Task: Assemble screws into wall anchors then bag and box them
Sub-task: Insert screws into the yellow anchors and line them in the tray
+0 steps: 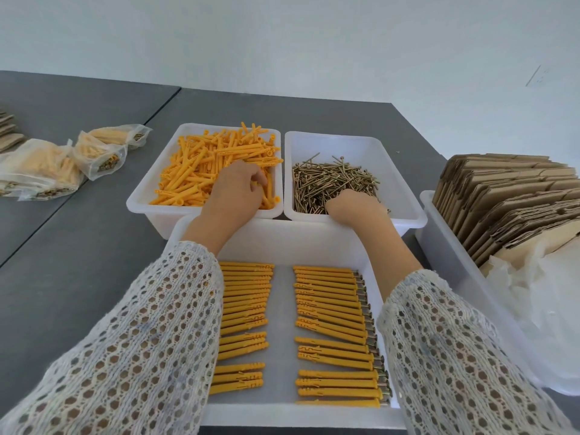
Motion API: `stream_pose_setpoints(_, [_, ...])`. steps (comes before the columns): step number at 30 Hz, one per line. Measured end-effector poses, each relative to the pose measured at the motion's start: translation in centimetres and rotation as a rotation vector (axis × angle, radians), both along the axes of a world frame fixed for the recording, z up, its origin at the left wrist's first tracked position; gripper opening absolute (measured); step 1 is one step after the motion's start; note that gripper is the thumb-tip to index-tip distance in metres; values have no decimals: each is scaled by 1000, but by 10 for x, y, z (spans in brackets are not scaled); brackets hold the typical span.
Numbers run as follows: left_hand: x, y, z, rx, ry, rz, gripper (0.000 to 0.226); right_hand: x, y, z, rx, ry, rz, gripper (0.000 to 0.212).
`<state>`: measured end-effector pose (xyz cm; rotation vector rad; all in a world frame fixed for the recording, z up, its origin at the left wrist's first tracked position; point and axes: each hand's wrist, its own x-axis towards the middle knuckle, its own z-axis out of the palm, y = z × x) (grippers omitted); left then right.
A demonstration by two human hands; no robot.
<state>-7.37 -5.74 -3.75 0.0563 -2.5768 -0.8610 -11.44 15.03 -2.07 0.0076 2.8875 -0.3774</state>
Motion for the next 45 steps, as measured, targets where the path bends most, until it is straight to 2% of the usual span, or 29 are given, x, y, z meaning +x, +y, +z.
stream_pose_setpoints(7, [5, 2, 2, 49, 149, -106, 35, -4, 2, -4, -75, 72, 15, 19])
stream_pose_setpoints(11, [2, 2, 0, 75, 99, -136, 19, -6, 6, -5, -78, 74, 39, 23])
stream_pose_setpoints(14, [2, 3, 0, 32, 112, -155, 7, -6, 4, -10, -157, 227, 9, 23])
stream_pose_setpoints(15, [2, 3, 0, 8, 119, -164, 5, -5, 3, -12, -201, 301, 0, 21])
stream_pose_setpoints(19, [4, 4, 1, -45, 112, -178, 21, -4, 3, -11, -451, 486, -38, 10])
stream_pose_setpoints(25, [5, 3, 3, -84, 113, -196, 32, -2, 4, -7, -605, 551, -26, 23])
stream_pose_setpoints(31, [8, 6, 5, -156, 99, -203, 39, 9, -5, 12, -1192, 622, -93, 13])
stream_pose_setpoints(34, [10, 6, 8, -198, 95, -213, 40, 15, -8, 18, -1389, 607, -155, 11])
stream_pose_setpoints(37, [10, 6, 9, -222, 80, -218, 38, 19, -11, 21, -1470, 595, -205, 13])
stream_pose_setpoints(45, [8, 5, 7, -258, 88, -210, 39, 19, -9, 24, -1510, 636, -265, 10])
